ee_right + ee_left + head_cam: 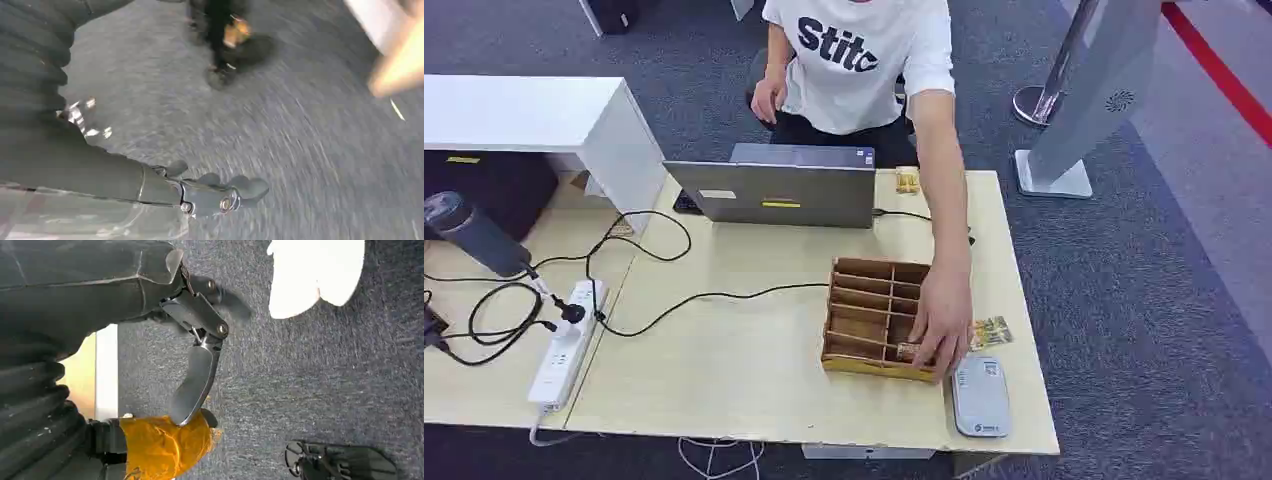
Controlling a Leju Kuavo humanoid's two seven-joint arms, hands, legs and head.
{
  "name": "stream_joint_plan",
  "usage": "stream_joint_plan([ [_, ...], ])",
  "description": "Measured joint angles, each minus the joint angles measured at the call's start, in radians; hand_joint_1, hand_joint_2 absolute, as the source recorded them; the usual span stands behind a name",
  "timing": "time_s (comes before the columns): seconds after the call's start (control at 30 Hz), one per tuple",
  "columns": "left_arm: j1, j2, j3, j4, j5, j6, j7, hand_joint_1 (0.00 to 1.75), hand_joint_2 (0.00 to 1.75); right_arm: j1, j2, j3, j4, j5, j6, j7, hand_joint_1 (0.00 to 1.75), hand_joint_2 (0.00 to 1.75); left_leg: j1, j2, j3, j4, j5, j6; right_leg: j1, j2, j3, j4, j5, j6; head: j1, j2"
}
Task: Pass the card to the sensor for recognition and then transmit it.
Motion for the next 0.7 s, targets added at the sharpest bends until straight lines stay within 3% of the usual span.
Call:
stream_joint_plan([
  [0.17, -0.003, 0.001, 0.000, 0.000, -0.001, 0.002, 0.000, 1.41, 1.75, 0.004, 0.004, 0.029, 0.002, 0.032, -0.016, -0.005, 0.00, 1.75, 0.000, 0.000, 0.000, 0.000, 0.000, 0.000, 0.000, 0.000, 0.000, 0.000, 0.000, 0.000, 0.000, 0.000],
  [0.27, -0.002, 0.000, 0.000, 0.000, 0.001, 0.004, 0.000, 1.31, 1.75, 0.004, 0.004, 0.038, 0.001, 0.035, -0.028, -0.010, 0.00, 1.75, 0.000, 0.000, 0.000, 0.000, 0.000, 0.000, 0.000, 0.000, 0.000, 0.000, 0.000, 0.000, 0.000, 0.000],
  [0.3, -0.002, 0.001, 0.000, 0.000, 0.001, 0.004, 0.000, 1.20, 1.75, 0.004, 0.004, 0.040, 0.002, 0.040, -0.028, -0.011, 0.00, 1.75, 0.000, 0.000, 0.000, 0.000, 0.000, 0.000, 0.000, 0.000, 0.000, 0.000, 0.000, 0.000, 0.000, 0.000],
  [0.37, -0.002, 0.001, 0.000, 0.000, 0.002, 0.004, 0.000, 0.68, 1.75, 0.004, 0.005, 0.043, 0.002, 0.049, -0.026, -0.011, 0.00, 1.75, 0.000, 0.000, 0.000, 0.000, 0.000, 0.000, 0.000, 0.000, 0.000, 0.000, 0.000, 0.000, 0.000, 0.000],
  [0.4, -0.002, 0.001, 0.000, 0.000, 0.002, 0.005, 0.000, 0.23, 1.75, 0.004, 0.006, 0.043, 0.002, 0.050, -0.026, -0.011, 0.00, 1.75, 0.000, 0.000, 0.000, 0.000, 0.000, 0.000, 0.000, 0.000, 0.000, 0.000, 0.000, 0.000, 0.000, 0.000],
  [0.43, -0.002, 0.001, 0.000, 0.000, 0.002, 0.005, 0.000, 0.00, 1.75, 0.004, 0.006, 0.043, 0.002, 0.051, -0.026, -0.011, 0.00, 1.75, 0.000, 0.000, 0.000, 0.000, 0.000, 0.000, 0.000, 0.000, 0.000, 0.000, 0.000, 0.000, 0.000, 0.000],
  [0.7, -0.002, 0.001, 0.000, 0.000, 0.000, 0.006, 0.000, 0.00, 1.75, 0.004, 0.010, 0.043, 0.001, 0.059, -0.026, -0.010, 0.00, 1.75, 0.000, 0.000, 0.000, 0.000, 0.000, 0.000, 0.000, 0.000, 0.000, 0.000, 0.000, 0.000, 0.000, 0.000],
])
